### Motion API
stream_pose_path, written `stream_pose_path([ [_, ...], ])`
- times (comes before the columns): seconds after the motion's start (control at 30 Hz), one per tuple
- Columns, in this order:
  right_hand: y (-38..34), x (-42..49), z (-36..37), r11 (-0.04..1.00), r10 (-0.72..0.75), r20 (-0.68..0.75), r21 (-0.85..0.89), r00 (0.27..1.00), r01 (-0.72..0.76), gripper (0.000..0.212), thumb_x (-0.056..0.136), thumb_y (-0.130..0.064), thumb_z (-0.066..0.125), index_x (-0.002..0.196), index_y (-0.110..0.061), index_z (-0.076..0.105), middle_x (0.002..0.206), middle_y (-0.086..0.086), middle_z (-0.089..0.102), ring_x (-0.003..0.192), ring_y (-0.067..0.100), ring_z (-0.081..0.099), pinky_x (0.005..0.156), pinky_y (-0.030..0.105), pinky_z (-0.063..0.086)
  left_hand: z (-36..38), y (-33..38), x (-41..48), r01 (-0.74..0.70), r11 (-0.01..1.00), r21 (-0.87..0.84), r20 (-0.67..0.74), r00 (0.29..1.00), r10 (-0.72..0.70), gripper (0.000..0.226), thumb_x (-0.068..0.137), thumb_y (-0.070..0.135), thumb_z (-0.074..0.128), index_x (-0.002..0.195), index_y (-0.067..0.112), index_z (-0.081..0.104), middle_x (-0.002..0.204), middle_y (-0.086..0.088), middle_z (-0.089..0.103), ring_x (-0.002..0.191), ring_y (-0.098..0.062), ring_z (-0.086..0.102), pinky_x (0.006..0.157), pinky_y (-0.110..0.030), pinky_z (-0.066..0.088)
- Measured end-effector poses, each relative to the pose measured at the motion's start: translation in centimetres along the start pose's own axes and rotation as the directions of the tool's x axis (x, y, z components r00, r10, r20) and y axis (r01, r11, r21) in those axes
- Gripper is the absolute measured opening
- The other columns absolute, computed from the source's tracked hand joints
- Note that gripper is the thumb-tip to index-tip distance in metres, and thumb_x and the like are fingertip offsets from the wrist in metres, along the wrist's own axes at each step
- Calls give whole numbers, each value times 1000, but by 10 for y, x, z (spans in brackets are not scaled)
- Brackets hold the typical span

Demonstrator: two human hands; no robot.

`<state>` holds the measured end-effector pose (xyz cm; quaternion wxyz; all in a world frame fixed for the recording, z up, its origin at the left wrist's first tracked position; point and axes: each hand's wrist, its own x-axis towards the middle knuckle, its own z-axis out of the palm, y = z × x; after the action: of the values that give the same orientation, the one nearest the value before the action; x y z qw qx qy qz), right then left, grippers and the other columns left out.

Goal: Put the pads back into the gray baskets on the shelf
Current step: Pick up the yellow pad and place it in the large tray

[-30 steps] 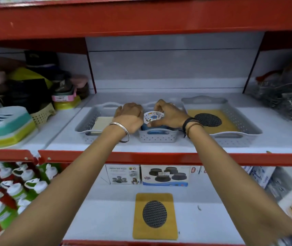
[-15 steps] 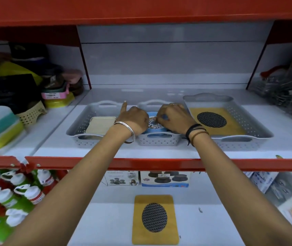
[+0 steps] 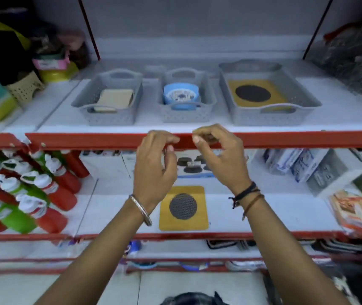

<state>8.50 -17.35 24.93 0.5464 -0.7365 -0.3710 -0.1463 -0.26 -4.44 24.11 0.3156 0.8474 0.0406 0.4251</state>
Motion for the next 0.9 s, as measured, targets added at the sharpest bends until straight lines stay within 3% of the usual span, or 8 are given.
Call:
stream_pose_path([
  [0.2, 62, -73, 29, 942, 336, 235, -105, 912, -319, 15, 89, -16, 59, 99, -7, 66, 100, 9, 68, 82, 9, 57, 73, 4, 43, 18, -58, -80, 281, 953, 111, 286, 910, -302, 26, 84, 15, 41, 103, 8, 58, 107, -10, 57, 104, -28, 54, 86, -36, 45],
  [0.3, 97, -103, 45, 856, 511, 234, -229, 827, -464, 20, 87, -15, 58, 102, -4, 64, 104, 14, 69, 87, 20, 62, 82, 30, 53, 35, -90, -114, 379, 890, 254, 453, 766, -456, 38, 82, 19, 42, 114, 3, 55, 119, -18, 53, 113, -34, 51, 95, -44, 45],
  [0.4, 123, -129, 61, 698, 688, 194, -438, 699, -566, 34, 85, -19, 58, 116, -4, 58, 117, 18, 62, 108, 34, 58, 93, 44, 49, 55, -117, -145, 366, 784, 502, 570, 541, -618, 45, 88, 16, 47, 130, 2, 42, 137, -19, 39, 124, -38, 42, 100, -48, 42],
  [0.5, 139, -147, 75, 523, 815, 215, -673, 538, -523, 47, 86, -23, 56, 126, -3, 46, 125, 20, 53, 119, 38, 48, 97, 46, 43, 72, -126, -164, 362, 648, 670, 532, 375, -760, 40, 91, 15, 42, 128, 0, 38, 136, -21, 37, 122, -40, 42, 96, -49, 42],
  [0.6, 145, -156, 87, 463, 850, 197, -721, 489, -515, 35, 88, -16, 49, 118, 1, 45, 119, 22, 60, 114, 38, 54, 93, 45, 45, 87, -129, -171, 347, 604, 717, 450, 430, -782, 34, 88, 10, 42, 121, -1, 43, 127, -21, 42, 116, -38, 44, 91, -47, 44],
  [0.7, 150, -151, 98, 413, 873, 109, -684, 475, -602, 32, 89, -14, 49, 116, 2, 46, 119, 23, 60, 112, 39, 55, 93, 44, 45, 97, -136, -160, 539, 529, 655, 371, 380, -847, 34, 89, 11, 42, 118, -6, 47, 127, -25, 44, 120, -40, 40, 97, -48, 39],
  [0.83, 163, -141, 99, 281, 945, 15, -548, 327, -788, 35, 90, -11, 49, 121, 4, 47, 132, 24, 42, 118, 41, 48, 97, 44, 43, 99, -152, -143, 827, 336, 451, 359, 176, -916, 47, 87, 23, 54, 124, -5, 47, 132, -24, 47, 120, -40, 47, 98, -41, 40],
  [0.9, 175, -141, 93, 281, 956, 62, -468, 286, -838, 31, 90, -8, 48, 118, 4, 53, 131, 21, 46, 115, 39, 50, 95, 39, 43, 94, -157, -142, 855, 323, 405, 398, 153, -904, 45, 87, 25, 57, 121, -3, 49, 128, -21, 53, 116, -37, 51, 92, -37, 42],
])
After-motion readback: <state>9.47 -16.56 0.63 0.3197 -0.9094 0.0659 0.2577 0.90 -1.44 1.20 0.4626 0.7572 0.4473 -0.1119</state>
